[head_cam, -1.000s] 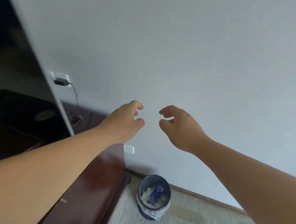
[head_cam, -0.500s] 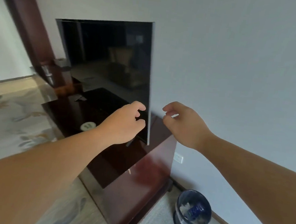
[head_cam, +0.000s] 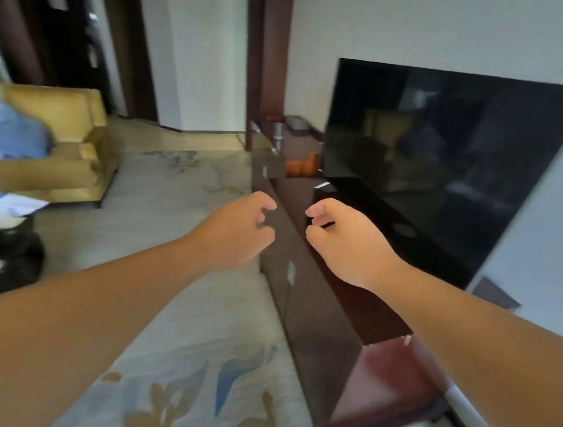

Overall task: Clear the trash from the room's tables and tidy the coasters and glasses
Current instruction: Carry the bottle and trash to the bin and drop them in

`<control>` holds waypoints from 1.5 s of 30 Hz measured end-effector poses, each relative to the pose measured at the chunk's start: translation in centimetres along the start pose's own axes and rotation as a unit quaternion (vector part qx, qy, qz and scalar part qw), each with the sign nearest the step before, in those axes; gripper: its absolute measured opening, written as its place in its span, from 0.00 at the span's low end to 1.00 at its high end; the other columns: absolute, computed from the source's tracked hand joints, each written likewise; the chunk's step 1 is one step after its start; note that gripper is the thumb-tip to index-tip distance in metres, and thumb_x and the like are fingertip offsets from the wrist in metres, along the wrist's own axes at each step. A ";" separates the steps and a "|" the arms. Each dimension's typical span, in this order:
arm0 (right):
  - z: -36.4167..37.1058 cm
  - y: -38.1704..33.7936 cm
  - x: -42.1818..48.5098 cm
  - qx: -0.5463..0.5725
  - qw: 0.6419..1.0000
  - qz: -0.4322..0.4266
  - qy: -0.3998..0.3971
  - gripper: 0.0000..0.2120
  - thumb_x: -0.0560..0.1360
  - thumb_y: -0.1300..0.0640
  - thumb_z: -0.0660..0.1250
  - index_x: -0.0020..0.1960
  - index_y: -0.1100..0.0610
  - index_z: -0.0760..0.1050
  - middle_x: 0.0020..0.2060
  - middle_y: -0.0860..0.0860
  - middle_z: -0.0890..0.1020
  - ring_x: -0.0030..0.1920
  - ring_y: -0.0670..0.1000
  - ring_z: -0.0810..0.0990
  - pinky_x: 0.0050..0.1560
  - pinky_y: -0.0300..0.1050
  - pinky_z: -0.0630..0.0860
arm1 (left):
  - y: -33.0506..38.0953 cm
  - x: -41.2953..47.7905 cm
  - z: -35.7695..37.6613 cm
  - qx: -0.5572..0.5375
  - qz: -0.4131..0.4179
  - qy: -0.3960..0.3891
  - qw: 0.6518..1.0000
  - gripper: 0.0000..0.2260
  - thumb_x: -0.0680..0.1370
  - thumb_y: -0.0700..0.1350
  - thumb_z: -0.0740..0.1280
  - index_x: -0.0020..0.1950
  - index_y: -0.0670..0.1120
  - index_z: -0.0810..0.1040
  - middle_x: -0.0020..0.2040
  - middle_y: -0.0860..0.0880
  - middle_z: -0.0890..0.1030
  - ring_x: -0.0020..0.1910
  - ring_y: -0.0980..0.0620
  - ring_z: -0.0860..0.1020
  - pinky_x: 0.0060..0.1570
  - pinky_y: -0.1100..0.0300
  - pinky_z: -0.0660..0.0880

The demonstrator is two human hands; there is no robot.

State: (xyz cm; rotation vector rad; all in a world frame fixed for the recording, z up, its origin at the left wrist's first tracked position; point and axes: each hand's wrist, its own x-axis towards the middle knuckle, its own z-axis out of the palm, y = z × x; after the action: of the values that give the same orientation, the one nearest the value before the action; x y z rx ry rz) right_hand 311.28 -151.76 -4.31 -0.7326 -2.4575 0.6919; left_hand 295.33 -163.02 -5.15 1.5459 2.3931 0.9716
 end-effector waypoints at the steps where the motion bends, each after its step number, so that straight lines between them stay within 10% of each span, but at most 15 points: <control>1: 1.6 -2.0 0.7 -0.001 1.000 -0.015 -0.011 0.14 0.76 0.50 0.62 0.61 0.48 0.72 0.53 0.43 0.76 0.50 0.45 0.76 0.51 0.41 0.71 | -1.9 -1.0 -1.6 0.005 -0.012 0.013 1.000 0.17 0.76 0.47 0.64 0.65 0.52 0.69 0.53 0.53 0.73 0.48 0.53 0.74 0.48 0.59 0.69; 25: 32.3 -31.4 13.5 0.145 0.879 -0.331 -0.310 0.14 0.74 0.53 0.63 0.59 0.49 0.74 0.54 0.45 0.78 0.53 0.46 0.77 0.55 0.44 0.73 | -27.2 -19.7 -23.5 0.109 -0.424 0.251 0.863 0.17 0.77 0.48 0.62 0.66 0.54 0.70 0.58 0.52 0.76 0.52 0.53 0.75 0.51 0.60 0.68; 45: 52.1 -54.6 11.9 0.161 0.811 -0.413 -0.383 0.14 0.74 0.51 0.62 0.59 0.47 0.73 0.55 0.45 0.77 0.51 0.44 0.76 0.52 0.44 0.74 | -46.1 -34.1 -38.9 0.129 -0.507 0.294 0.800 0.19 0.77 0.50 0.62 0.67 0.55 0.69 0.59 0.54 0.75 0.52 0.55 0.74 0.47 0.61 0.68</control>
State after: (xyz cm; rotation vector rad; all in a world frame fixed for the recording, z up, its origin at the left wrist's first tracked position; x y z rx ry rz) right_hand 253.25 -201.37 -8.39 0.9095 -2.7988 1.1084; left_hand 258.80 -221.76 -9.02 -0.2624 3.1721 0.9039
